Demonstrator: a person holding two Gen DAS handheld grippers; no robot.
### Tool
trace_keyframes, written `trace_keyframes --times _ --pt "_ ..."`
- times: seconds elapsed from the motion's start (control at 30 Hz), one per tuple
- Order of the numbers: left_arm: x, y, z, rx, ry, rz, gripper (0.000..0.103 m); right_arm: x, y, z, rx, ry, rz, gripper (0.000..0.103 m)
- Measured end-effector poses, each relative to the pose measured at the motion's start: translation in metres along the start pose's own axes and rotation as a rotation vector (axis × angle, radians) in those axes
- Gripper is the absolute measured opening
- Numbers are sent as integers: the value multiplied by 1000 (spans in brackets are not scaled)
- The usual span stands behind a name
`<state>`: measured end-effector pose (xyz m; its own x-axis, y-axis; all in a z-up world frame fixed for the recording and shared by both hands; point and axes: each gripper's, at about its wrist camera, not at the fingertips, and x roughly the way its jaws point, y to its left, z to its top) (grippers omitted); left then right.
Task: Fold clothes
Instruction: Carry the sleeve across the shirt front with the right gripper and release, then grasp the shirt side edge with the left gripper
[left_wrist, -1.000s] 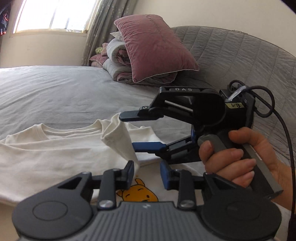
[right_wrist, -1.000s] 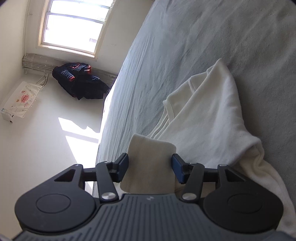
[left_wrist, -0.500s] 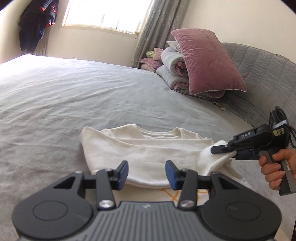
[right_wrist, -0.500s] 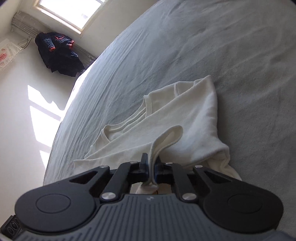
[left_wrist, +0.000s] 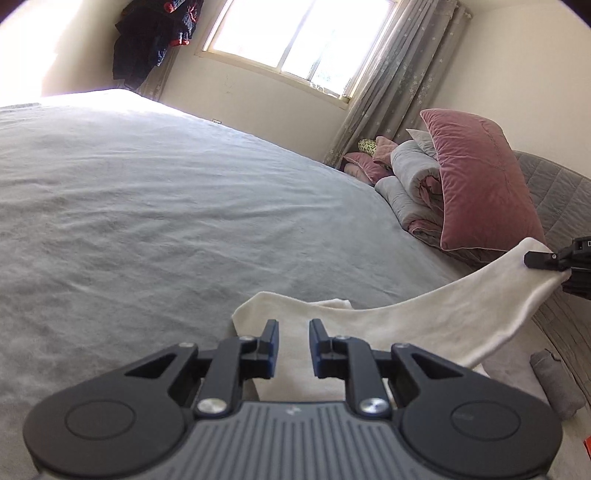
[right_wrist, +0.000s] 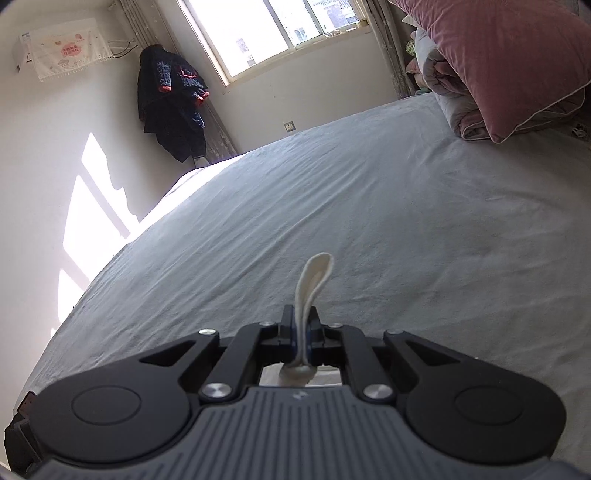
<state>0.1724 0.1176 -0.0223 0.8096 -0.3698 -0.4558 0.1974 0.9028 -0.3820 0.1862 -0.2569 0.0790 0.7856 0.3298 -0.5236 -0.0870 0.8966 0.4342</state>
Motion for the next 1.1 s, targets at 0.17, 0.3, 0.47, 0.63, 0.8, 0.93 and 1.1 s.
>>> trace_keyframes --times 0.17,0.3,0.47,0.63,0.8,0.93,1.1 --pt "23 -14 -7 74 43 4 18 4 -40 -12 42 13 -43 8" --pt "37 -20 -14 140 85 27 18 16 -78 -37 78 71 -96 8" --pt "39 -25 -15 203 100 43 18 37 -107 -72 75 150 -145 9" --pt "37 -32 -17 281 91 70 18 37 -109 -81 44 130 -151 19" --pt "35 -35 -12 272 70 89 18 31 -102 -80 0 105 -175 34" --pt "48 -39 -23 342 102 125 18 25 -97 -79 -36 86 -195 34" --pt "45 -41 -20 331 79 134 18 26 -93 -85 -69 94 -228 34"
